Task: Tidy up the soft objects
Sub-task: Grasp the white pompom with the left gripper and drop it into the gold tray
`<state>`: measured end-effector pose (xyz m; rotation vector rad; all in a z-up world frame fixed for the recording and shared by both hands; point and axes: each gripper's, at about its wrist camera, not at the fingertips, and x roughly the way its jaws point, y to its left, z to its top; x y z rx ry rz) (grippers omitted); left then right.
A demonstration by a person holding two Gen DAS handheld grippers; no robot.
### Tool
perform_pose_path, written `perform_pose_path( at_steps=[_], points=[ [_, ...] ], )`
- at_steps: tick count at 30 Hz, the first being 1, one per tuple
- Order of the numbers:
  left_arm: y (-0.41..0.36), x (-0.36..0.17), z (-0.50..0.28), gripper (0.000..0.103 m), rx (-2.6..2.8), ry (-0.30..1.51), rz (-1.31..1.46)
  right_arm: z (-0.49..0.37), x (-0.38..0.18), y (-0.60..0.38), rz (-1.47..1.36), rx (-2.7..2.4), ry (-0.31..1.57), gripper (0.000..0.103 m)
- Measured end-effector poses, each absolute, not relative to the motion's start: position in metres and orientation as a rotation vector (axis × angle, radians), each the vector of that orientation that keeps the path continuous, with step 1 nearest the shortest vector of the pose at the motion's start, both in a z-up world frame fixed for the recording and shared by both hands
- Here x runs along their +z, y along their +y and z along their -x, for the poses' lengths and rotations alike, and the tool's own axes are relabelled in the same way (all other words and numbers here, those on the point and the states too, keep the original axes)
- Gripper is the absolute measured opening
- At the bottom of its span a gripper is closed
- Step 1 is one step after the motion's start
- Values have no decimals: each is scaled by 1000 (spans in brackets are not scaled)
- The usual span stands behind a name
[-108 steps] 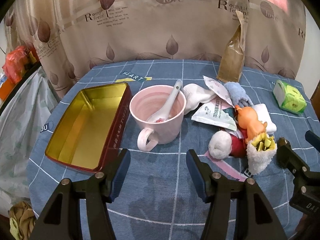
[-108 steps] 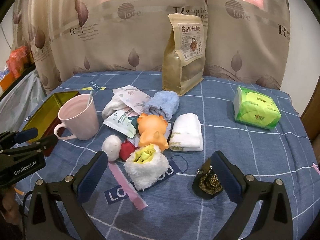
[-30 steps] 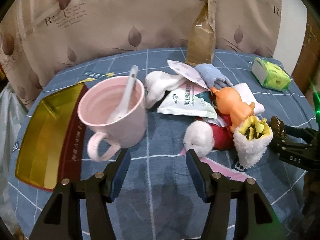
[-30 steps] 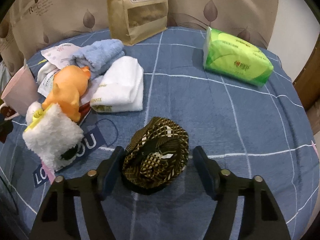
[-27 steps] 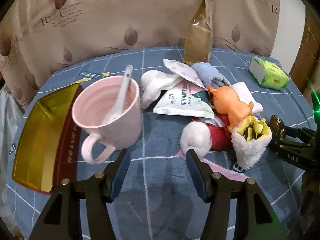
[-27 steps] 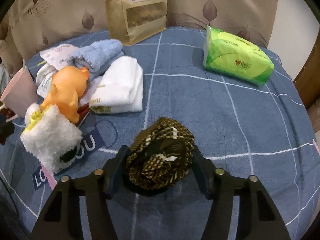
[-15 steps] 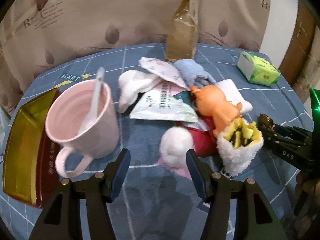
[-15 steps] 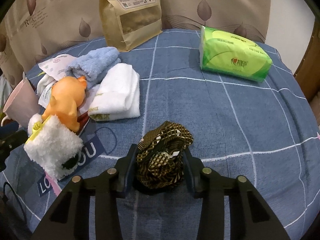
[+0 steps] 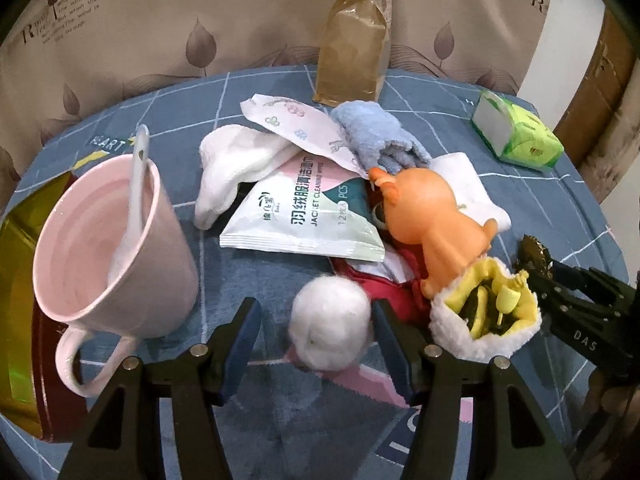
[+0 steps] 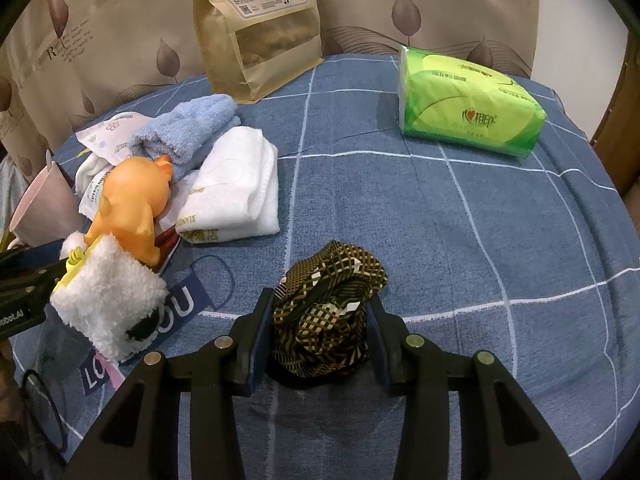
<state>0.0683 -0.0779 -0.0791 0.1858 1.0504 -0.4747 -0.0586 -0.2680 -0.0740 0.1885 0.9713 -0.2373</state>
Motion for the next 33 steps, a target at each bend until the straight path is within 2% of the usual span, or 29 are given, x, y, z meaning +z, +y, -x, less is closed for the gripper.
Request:
perform_pose_path(
  at_steps=[1, 3, 18, 33],
  points=[
    [-78, -79, -69, 51, -480, 1052, -178, 58, -74, -267, -187, -237, 972, 40],
    [-78, -78, -69, 29, -503, 1049, -163, 59, -74, -268, -188, -238, 971, 40],
    [-65, -53, -56, 24, -504, 990, -160, 61, -76, -267, -176, -244, 971, 40],
    [16, -6, -62, 24, -312, 880, -151, 63, -75, -264, -153, -257, 973, 40]
  ],
)
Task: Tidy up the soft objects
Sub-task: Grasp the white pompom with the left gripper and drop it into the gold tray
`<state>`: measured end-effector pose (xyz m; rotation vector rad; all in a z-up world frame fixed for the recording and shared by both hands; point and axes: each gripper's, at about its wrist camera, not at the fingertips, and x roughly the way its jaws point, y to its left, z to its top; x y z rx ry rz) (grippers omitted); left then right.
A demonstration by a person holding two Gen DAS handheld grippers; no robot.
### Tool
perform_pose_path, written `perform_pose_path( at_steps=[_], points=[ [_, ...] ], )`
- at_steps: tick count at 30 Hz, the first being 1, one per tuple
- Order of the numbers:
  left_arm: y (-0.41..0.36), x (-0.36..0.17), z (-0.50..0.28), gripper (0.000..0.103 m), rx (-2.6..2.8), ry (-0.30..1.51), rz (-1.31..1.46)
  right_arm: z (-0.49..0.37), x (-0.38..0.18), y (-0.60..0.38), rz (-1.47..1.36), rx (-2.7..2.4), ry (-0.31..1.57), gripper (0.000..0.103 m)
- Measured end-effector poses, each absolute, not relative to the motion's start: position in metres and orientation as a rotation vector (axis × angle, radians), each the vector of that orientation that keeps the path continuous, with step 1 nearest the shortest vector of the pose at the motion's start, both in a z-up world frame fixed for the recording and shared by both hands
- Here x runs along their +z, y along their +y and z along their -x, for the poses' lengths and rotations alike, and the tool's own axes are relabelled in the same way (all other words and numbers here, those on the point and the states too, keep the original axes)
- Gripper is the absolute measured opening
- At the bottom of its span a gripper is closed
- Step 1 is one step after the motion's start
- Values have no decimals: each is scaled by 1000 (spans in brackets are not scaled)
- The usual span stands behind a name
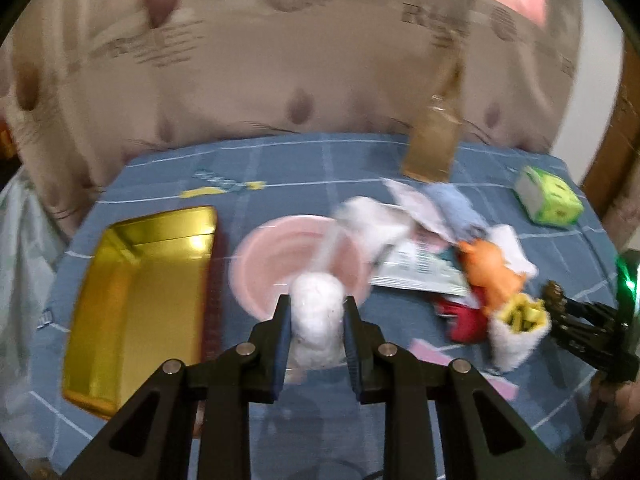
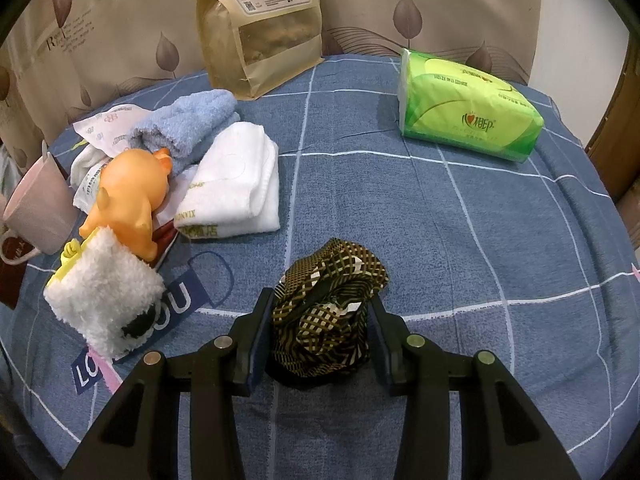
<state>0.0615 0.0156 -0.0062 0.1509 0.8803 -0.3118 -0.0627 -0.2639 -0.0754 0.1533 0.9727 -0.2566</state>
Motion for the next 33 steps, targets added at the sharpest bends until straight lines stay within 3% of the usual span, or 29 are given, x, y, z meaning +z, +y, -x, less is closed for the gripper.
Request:
perform_pose_path(
  at_steps=[16, 33],
  points=[
    [167, -28, -107, 24, 48, 933, -97, 61, -77, -261, -123, -275, 976, 40],
    [197, -63, -111, 27, 107, 1008, -63, 59, -74, -252, -82, -322, 965, 38]
  ],
)
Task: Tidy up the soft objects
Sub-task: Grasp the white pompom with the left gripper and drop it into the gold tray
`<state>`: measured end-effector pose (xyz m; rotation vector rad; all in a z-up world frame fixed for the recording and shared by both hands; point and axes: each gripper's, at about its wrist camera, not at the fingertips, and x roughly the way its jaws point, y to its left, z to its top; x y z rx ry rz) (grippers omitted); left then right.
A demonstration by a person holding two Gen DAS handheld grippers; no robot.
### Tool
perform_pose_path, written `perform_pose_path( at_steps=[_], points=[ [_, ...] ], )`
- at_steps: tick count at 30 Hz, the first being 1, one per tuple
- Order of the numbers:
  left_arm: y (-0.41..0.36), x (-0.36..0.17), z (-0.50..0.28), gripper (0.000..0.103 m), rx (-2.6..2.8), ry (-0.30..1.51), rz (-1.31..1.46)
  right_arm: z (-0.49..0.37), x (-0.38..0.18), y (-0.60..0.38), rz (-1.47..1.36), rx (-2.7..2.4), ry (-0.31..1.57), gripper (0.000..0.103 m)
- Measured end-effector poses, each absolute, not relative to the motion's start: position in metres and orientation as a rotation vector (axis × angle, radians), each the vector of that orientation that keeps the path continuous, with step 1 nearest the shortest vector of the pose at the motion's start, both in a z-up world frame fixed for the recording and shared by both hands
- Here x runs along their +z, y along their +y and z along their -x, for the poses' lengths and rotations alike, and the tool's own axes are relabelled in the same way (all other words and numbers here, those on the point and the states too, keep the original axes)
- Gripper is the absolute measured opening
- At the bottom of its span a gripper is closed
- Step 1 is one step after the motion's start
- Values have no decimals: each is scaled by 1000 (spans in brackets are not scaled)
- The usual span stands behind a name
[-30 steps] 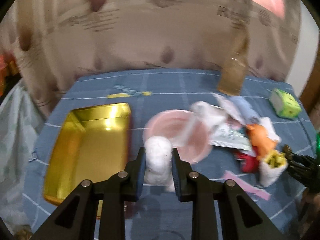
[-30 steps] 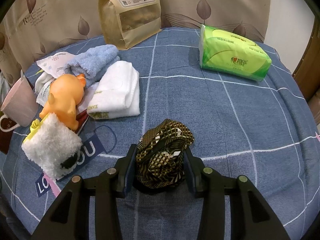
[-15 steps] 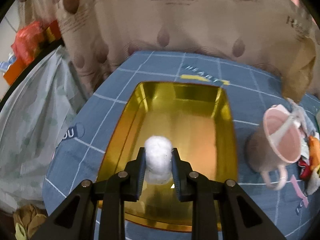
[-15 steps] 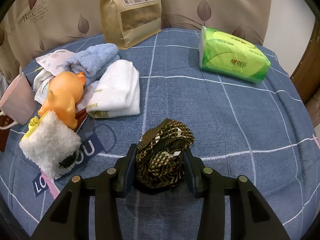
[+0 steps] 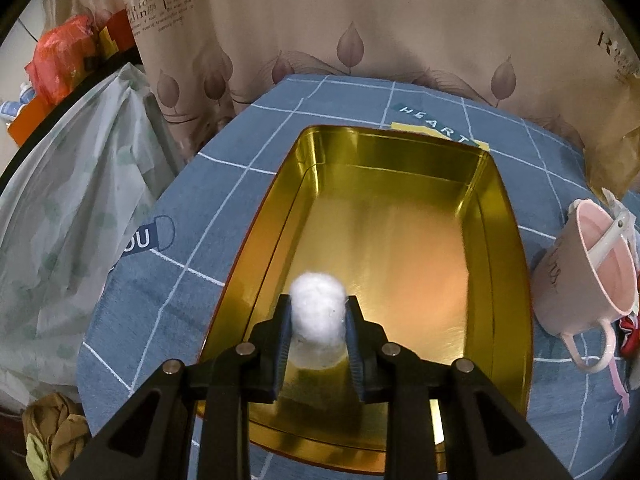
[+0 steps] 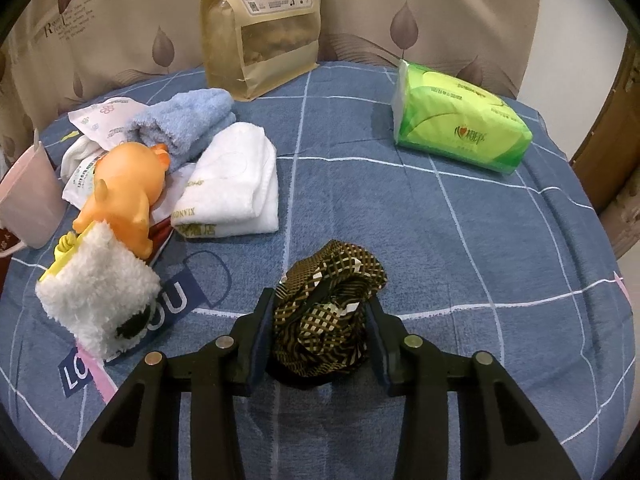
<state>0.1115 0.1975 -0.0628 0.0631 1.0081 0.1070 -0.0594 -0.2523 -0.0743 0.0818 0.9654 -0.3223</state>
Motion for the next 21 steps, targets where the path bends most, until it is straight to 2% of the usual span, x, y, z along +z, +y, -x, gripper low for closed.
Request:
perform_pose_path(
  at_steps=[8, 12, 21],
  points=[
    [203, -68, -114, 34, 106, 1032, -46, 59, -69, -249, -65, -336, 941, 34],
    [205, -64, -112, 44, 102, 1021, -34, 60, -64, -249, -64, -345, 923, 34],
    [220, -39, -99, 46, 122, 944, 46, 62, -31, -244, -51, -358, 851, 34]
  ],
)
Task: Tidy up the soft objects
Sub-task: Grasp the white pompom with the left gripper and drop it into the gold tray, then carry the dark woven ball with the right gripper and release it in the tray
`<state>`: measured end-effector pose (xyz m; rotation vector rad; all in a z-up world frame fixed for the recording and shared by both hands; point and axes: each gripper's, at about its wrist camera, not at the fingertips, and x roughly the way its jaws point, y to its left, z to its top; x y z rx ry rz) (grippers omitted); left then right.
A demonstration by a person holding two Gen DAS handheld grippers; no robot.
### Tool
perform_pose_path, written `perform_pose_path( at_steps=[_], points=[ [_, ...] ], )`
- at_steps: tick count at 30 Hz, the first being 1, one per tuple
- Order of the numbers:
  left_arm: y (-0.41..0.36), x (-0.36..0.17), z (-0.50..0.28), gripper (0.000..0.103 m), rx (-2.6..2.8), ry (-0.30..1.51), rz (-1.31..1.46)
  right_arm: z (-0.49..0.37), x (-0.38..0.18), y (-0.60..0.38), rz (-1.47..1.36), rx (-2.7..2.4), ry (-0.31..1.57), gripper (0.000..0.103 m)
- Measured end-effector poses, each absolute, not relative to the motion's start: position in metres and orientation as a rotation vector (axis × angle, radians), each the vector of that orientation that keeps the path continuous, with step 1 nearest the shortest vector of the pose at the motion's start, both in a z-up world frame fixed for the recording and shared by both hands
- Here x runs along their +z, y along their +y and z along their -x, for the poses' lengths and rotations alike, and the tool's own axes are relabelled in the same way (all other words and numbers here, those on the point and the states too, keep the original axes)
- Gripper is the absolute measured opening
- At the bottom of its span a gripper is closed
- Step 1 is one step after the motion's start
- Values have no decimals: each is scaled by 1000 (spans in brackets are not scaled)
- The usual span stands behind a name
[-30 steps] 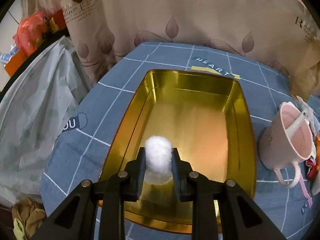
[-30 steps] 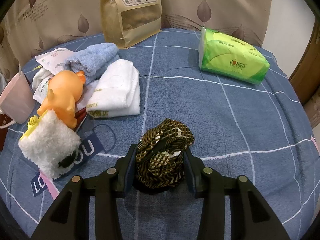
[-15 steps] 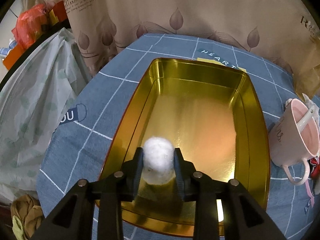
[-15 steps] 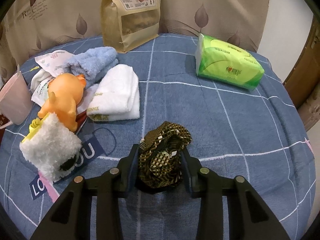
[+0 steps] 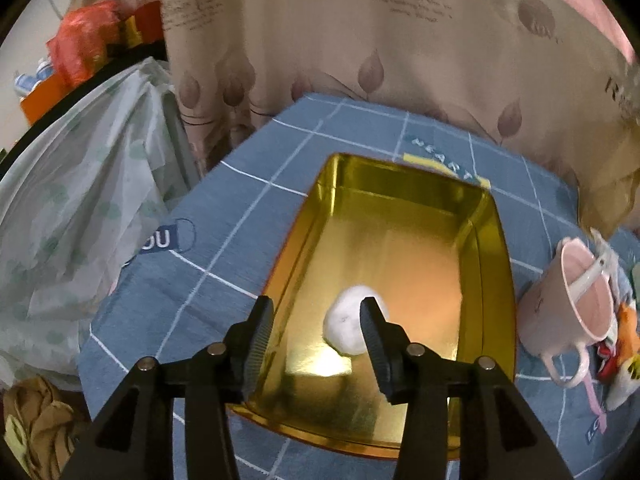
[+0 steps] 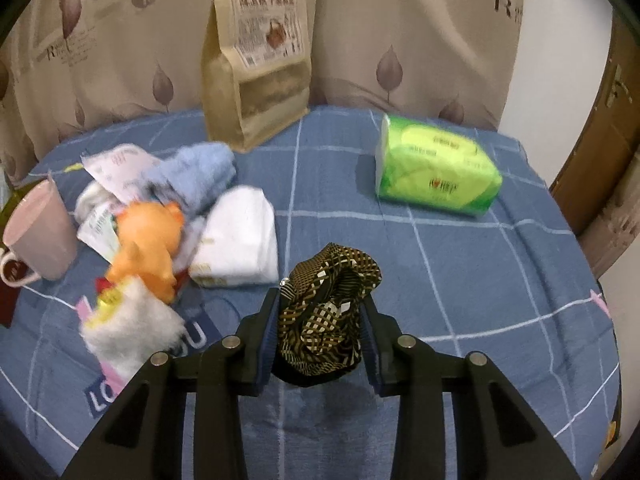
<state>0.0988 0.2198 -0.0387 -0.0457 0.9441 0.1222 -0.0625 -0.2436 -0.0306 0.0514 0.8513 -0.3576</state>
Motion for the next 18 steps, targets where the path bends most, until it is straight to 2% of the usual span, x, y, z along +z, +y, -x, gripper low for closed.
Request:
perform_pose_path(
  at_steps=[11, 18],
  points=[
    [221, -26, -85, 46, 120, 876, 59, 27, 32, -171, 42, -164, 756, 34],
    [226, -23, -74, 46, 127, 851, 63, -17, 46, -89, 84, 50, 740, 34]
  ],
)
